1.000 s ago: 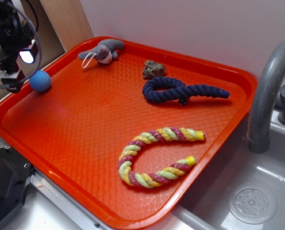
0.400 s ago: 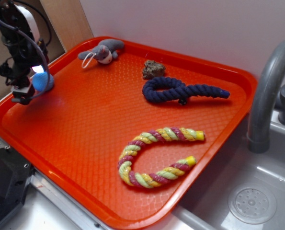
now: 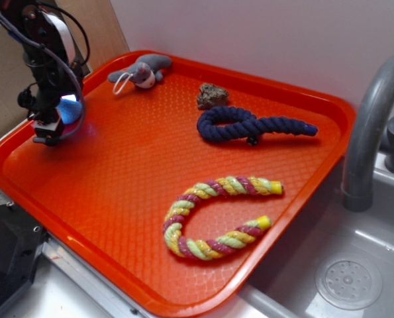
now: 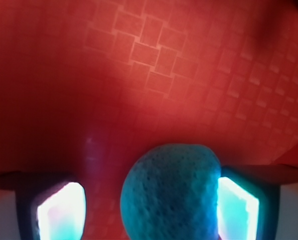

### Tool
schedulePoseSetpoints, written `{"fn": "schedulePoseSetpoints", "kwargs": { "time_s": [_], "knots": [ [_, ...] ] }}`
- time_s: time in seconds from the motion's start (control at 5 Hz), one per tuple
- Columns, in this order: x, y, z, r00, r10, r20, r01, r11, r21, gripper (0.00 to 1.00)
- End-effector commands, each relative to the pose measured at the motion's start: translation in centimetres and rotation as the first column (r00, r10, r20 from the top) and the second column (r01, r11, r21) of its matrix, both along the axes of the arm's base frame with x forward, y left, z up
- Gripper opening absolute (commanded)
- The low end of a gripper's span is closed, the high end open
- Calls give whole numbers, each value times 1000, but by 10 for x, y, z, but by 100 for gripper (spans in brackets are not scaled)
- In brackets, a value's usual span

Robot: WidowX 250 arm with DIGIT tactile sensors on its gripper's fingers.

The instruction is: Grab the blue ball.

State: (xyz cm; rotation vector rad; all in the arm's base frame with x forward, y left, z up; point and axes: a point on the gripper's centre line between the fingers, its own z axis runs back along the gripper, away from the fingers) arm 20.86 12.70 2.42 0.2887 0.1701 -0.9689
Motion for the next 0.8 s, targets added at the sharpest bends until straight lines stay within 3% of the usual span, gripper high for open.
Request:
{"fn": "schedulePoseSetpoints", "kwargs": {
  "time_s": [0.0, 0.2, 0.6],
  "knots": [
    [8, -12, -1, 1000, -1, -17, 1, 1000, 19, 100],
    [5, -10, -5, 999, 18, -36, -16, 999, 51, 0],
    [-9, -9, -4, 998, 50, -34, -48, 998, 36, 0]
  ]
}}
